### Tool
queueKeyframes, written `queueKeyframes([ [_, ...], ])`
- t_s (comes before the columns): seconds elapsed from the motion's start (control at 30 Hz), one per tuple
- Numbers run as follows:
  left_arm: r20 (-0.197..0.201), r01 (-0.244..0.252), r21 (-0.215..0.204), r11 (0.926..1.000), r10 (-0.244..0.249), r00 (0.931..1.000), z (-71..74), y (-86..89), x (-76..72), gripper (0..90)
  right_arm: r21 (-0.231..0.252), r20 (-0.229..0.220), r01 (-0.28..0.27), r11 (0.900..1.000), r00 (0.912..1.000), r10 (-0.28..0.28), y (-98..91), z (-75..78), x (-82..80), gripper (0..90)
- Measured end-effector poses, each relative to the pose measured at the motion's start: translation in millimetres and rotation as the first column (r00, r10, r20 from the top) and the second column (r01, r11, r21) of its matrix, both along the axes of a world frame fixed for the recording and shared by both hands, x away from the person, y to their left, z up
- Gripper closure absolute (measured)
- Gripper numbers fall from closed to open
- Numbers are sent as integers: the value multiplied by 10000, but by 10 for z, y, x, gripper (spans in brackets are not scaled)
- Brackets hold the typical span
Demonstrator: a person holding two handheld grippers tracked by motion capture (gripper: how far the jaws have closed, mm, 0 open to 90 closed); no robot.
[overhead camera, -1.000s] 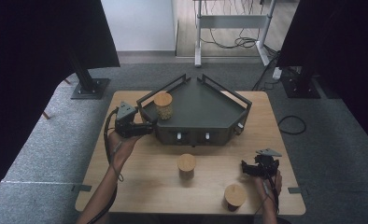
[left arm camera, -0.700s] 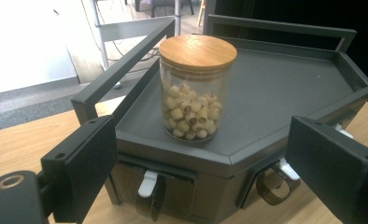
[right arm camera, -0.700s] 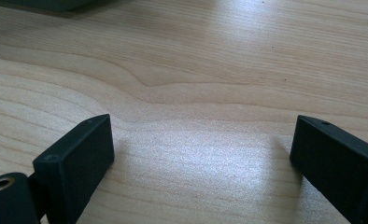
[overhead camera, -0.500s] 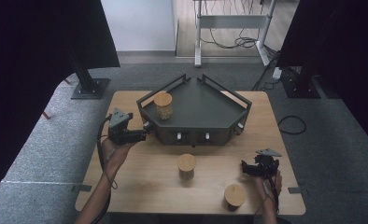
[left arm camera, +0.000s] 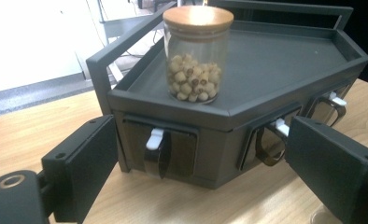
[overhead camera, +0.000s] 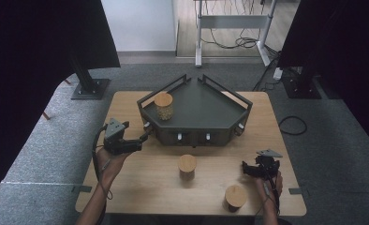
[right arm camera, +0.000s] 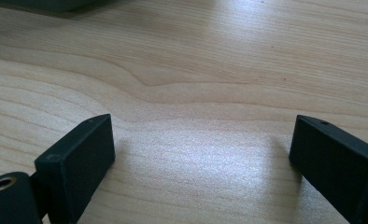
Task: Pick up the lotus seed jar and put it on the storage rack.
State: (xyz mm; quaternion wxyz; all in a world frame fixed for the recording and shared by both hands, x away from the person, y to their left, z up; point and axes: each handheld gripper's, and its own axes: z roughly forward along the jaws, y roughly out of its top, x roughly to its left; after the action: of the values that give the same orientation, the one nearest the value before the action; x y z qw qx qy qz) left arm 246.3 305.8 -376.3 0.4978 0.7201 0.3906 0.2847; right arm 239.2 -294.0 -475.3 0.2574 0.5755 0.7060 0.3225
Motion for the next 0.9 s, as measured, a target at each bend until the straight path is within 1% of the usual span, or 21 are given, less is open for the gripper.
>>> queueKeyframes([
  [0.23, -124, -48, 7, 10000, 48, 9999, -68, 46, -40, 92, 4, -5, 19, 10000, 10000, -19, 4, 1, -3, 63],
  [0.37, -224, -64, 31, 10000, 65, 9997, -150, 65, -60, 92, 3, -6, 29, 10000, 10000, -29, 6, 1, -5, 63],
  [0.63, -540, -110, 72, 9999, 114, 9985, -282, 73, -65, 92, 7, -6, 33, 10000, 10000, -33, 7, 1, -7, 63],
  [0.9, -897, -176, 81, 9998, 183, 9958, -428, 73, -57, 92, 2, -5, 29, 10000, 10000, -29, 9, 1, -11, 63],
])
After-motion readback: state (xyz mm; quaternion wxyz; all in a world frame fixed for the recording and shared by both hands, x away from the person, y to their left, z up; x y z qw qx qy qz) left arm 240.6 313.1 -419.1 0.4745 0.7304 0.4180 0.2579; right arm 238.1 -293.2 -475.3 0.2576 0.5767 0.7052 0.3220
